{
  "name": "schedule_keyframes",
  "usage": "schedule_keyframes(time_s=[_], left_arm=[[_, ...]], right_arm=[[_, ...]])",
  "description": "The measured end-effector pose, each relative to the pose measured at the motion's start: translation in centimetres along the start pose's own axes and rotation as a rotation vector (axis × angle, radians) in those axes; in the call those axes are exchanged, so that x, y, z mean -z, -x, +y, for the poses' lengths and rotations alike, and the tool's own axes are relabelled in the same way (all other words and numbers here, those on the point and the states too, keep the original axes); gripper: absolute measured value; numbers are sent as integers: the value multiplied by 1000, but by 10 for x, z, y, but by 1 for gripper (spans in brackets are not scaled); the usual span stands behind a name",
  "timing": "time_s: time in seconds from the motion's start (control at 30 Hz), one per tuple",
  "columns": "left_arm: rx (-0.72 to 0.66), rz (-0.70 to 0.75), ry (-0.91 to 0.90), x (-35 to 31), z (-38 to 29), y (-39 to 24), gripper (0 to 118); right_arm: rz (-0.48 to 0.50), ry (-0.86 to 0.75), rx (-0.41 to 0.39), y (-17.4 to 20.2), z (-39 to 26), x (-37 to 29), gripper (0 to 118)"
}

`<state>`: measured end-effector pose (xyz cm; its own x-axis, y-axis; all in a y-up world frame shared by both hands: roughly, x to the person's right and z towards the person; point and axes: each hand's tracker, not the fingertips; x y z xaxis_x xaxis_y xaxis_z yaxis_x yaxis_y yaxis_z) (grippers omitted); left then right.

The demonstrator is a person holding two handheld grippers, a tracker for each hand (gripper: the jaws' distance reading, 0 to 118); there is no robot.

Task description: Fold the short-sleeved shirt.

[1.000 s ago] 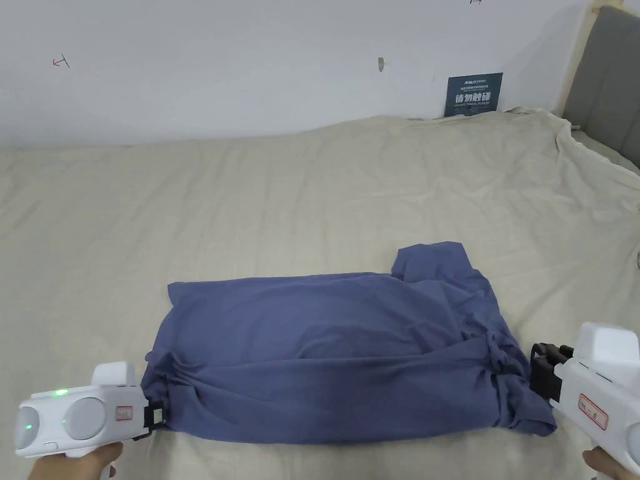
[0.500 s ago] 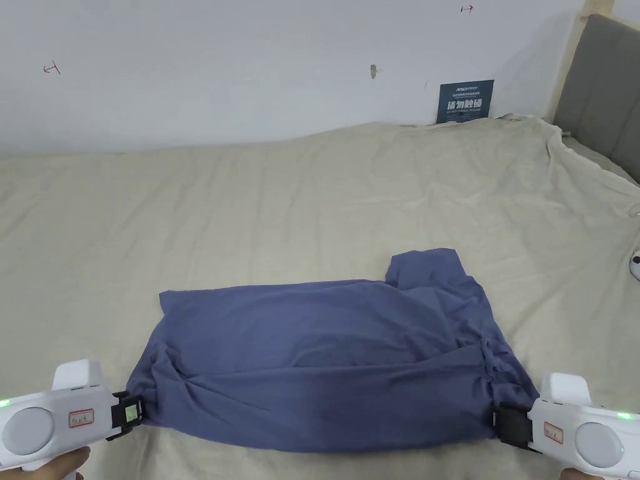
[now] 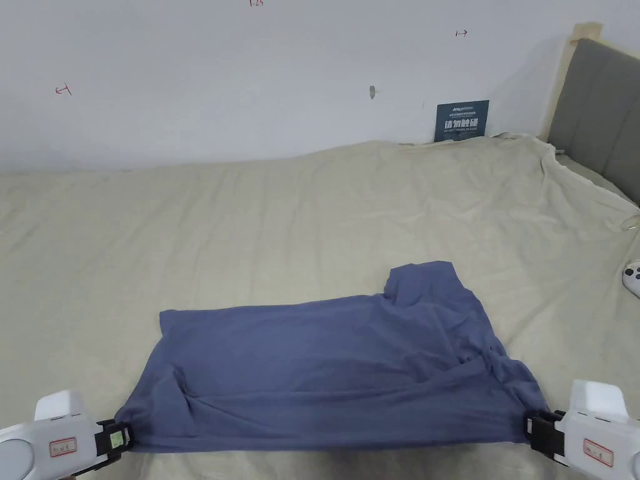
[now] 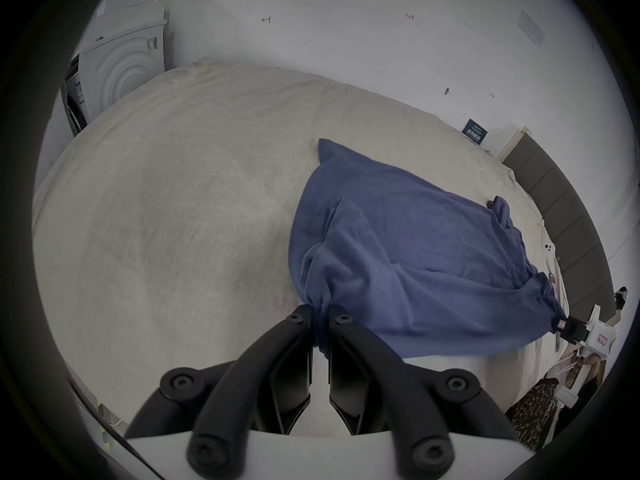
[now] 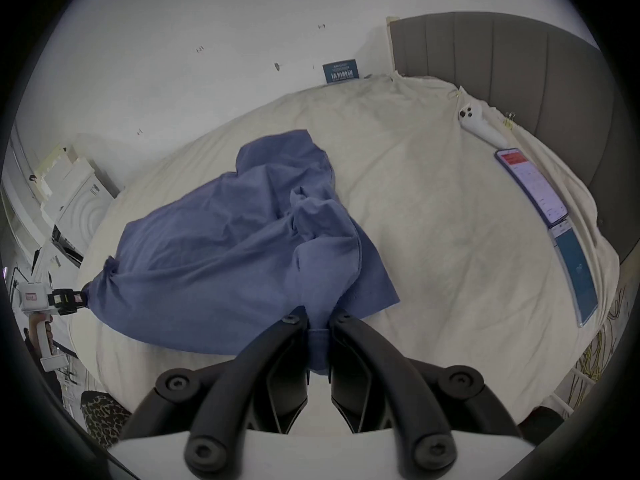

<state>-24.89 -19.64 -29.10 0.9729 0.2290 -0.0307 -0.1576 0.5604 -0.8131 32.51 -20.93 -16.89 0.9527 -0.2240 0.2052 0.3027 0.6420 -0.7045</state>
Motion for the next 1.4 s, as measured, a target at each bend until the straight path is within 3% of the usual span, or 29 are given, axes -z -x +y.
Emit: schedule_keyframes(time_s=[0.07, 0.37, 0.83, 0.9, 1.03, 1.07, 1.4], left_arm=[[-4, -4, -2, -10, -9, 5, 5], [-38, -8, 47, -40, -88, 20, 5], [31, 122, 77, 2, -119, 21, 6], [11, 120, 83, 0, -115, 19, 18], [-56, 107, 42, -15, -102, 14, 85], [-46, 90, -5, -26, -98, 9, 93], [110, 90, -382, -100, -29, -56, 93]], right_arm=[[12, -8, 7, -18, -2, -4, 6], [6, 32, -15, -30, -46, -29, 6], [-68, 111, 17, -34, -83, 3, 7], [-80, 107, 6, -28, -79, -4, 17], [-92, 12, -46, -7, -60, -34, 85], [-76, -27, -58, -1, -51, -45, 87], [-22, -409, -176, 49, 21, -114, 84]])
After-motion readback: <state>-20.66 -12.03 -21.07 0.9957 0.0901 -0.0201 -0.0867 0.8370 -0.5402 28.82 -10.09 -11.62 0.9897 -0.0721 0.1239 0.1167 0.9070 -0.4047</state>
